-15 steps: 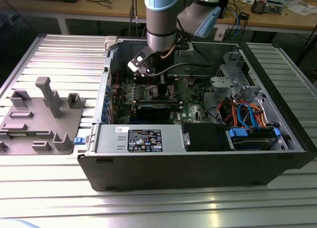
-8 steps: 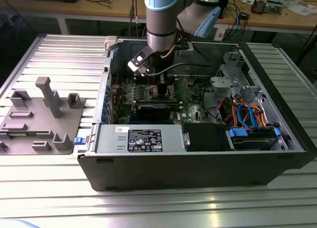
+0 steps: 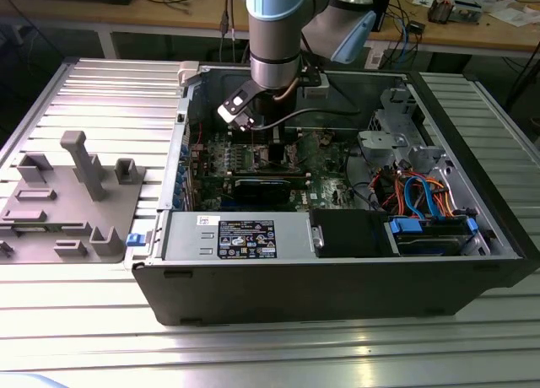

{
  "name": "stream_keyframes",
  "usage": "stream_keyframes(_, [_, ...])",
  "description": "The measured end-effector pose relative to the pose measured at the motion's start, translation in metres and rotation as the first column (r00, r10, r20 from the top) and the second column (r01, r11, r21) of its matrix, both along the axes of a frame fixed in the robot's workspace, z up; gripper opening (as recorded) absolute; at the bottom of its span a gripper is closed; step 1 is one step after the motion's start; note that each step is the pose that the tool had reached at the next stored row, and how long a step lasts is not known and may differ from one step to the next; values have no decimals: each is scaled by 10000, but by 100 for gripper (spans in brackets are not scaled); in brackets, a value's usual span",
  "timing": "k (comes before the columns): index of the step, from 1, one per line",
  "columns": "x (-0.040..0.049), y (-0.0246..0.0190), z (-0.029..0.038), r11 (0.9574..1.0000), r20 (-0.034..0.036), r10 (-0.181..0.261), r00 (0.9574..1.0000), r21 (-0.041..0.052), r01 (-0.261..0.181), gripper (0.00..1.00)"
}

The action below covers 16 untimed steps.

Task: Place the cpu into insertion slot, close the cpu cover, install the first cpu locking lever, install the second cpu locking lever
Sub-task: 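Place the cpu into insertion slot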

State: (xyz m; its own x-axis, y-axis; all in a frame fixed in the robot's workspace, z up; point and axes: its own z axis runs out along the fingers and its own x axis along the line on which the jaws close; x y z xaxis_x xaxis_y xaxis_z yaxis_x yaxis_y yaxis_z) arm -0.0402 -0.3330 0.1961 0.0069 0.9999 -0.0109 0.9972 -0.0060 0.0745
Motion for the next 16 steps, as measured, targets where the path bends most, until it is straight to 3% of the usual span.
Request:
stream_keyframes(2, [1, 1, -3, 10000, 5, 0, 10000, 9, 0, 55])
stream_keyframes(3, [1, 1, -3, 10000, 4, 0, 10000, 7, 0, 62])
stream_keyframes(6, [0, 1, 10, 10000, 1, 0, 10000, 2, 0, 62])
stream_keyframes(11, [0, 0, 147, 10000, -3, 0, 10000, 1, 0, 62])
stream_keyframes(14, [0, 1, 177, 10000, -9, 0, 10000, 3, 0, 53])
stream_keyframes(15, [0, 1, 177, 10000, -10, 0, 10000, 4, 0, 41])
stream_keyframes(16, [0, 1, 177, 10000, -11, 0, 10000, 3, 0, 41])
